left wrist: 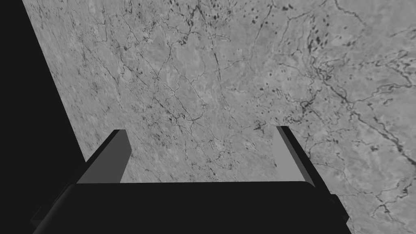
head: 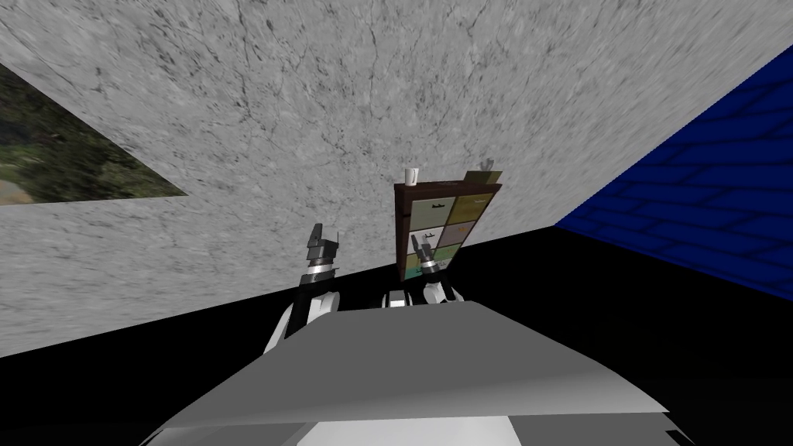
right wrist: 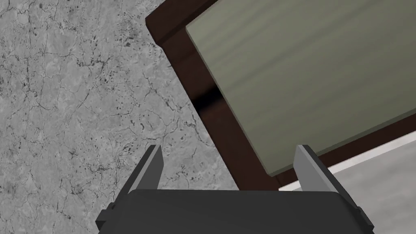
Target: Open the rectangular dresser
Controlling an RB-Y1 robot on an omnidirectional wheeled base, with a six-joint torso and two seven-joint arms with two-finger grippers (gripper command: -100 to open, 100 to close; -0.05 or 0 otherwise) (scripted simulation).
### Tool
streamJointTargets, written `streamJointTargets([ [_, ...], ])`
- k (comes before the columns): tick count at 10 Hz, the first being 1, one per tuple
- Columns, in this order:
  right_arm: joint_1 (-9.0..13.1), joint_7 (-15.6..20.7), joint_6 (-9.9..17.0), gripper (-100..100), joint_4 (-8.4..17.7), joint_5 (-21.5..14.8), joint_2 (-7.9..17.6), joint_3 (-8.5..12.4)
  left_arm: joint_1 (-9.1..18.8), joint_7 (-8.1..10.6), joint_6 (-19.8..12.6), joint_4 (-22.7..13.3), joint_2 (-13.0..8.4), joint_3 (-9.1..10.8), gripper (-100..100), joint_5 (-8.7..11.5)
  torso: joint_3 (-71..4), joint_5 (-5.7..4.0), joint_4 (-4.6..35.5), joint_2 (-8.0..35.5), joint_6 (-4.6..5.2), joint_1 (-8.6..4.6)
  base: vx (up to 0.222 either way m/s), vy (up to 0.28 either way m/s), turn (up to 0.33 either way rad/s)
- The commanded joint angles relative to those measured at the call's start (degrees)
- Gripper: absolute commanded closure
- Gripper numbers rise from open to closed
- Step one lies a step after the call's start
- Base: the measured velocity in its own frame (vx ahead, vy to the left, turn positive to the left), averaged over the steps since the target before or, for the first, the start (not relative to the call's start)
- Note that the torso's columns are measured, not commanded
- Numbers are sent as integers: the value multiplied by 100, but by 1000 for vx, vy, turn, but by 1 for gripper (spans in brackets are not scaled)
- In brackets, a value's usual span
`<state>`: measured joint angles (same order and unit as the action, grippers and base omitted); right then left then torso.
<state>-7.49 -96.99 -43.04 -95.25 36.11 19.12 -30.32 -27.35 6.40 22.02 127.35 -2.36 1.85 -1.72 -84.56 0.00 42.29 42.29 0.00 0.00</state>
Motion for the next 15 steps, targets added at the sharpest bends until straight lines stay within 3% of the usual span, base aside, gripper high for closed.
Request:
streamJointTargets([
  [1, 20, -334, -41, -100, 101, 88, -11, -70, 0, 0, 0, 0, 0, 0, 0, 0, 0, 0, 0, 1, 0, 0, 11, -13, 1],
  [4, 169, -863, -120, -100, 496, 502, -16, -266, 0, 0, 0, 0, 0, 0, 0, 0, -3, -1, -1, -3, 0, -2, 30, -29, -4],
  [6, 169, -1092, -120, -100, 496, 502, -16, -266, 0, 0, 0, 0, 0, 0, 0, 0, -1, 0, -1, 0, 1, 0, 19, -23, 0],
  [7, 239, -1301, -159, -100, 683, 701, -21, -356, 0, 0, 0, 0, 0, 0, 0, 0, 3, 1, 1, 6, 0, 5, 18, -28, -10],
  [8, 239, -1449, -159, -100, 683, 701, -21, -356, 0, 0, 0, 0, 0, 0, 0, 0, 2, 0, 1, 2, 0, 0, 23, -29, -3],
  [11, 368, -1926, -234, -100, 1032, 1076, -28, -520, 0, 0, 0, 0, 0, 0, 0, 0, -2, 0, -1, -2, 1, 0, 30, -33, -8],
  [13, 368, -2117, -234, -100, 1032, 1076, -28, -520, 0, 0, 0, 0, 0, 0, 0, 0, -1, 0, 0, 0, 0, 0, 20, -25, -1],
  [14, 427, -2342, -270, -100, 1189, 1250, -29, -595, 0, 0, 0, 0, 0, 0, 0, 0, 3, 2, 1, 6, 0, 7, 20, -25, -12],
  [15, 427, -2424, -270, -100, 1189, 1250, -29, -595, 0, 0, 0, 0, 0, 0, 0, 0, 1, 1, 0, 2, 0, 1, 19, -24, -4],
])
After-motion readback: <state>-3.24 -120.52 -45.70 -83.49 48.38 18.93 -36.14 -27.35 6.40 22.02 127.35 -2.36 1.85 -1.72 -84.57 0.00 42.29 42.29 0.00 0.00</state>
